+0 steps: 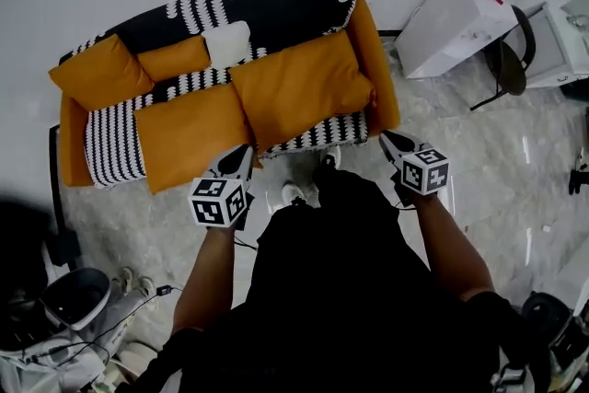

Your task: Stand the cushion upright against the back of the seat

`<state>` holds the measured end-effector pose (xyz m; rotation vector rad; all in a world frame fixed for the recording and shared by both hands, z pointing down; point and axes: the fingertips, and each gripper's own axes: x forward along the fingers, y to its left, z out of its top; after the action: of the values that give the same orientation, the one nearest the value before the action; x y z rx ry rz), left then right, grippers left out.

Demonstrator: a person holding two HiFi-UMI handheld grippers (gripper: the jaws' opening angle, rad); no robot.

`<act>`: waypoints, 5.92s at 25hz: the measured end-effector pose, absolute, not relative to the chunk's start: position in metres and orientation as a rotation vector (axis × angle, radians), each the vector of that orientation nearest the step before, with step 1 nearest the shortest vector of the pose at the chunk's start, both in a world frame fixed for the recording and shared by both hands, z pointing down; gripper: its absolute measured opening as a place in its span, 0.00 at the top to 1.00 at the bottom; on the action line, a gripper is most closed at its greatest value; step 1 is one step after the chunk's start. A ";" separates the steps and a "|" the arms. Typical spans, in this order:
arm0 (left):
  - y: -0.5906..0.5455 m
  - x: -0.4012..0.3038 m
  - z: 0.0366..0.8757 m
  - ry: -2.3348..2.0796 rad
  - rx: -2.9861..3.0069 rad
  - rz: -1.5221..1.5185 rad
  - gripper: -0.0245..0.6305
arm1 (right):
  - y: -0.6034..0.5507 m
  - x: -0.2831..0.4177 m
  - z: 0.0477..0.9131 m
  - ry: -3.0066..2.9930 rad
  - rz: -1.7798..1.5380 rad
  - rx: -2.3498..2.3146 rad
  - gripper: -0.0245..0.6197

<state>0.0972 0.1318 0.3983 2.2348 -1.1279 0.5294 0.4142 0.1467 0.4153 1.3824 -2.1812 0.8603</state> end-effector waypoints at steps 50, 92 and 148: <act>0.141 0.102 0.796 -0.942 1.647 1.335 0.72 | 0.024 0.552 0.739 -1.571 0.789 1.200 0.77; -0.092 0.056 0.568 -1.437 1.737 1.016 0.93 | -0.122 0.545 0.557 -2.018 0.966 1.162 0.90; -0.445 0.058 0.562 -1.318 1.937 0.851 0.93 | -0.375 0.522 0.492 -1.983 0.883 1.644 0.90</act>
<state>0.0576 -0.4445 0.5618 1.9372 -1.3177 0.8511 0.5220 -0.3755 0.4920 1.6438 -1.9832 0.8827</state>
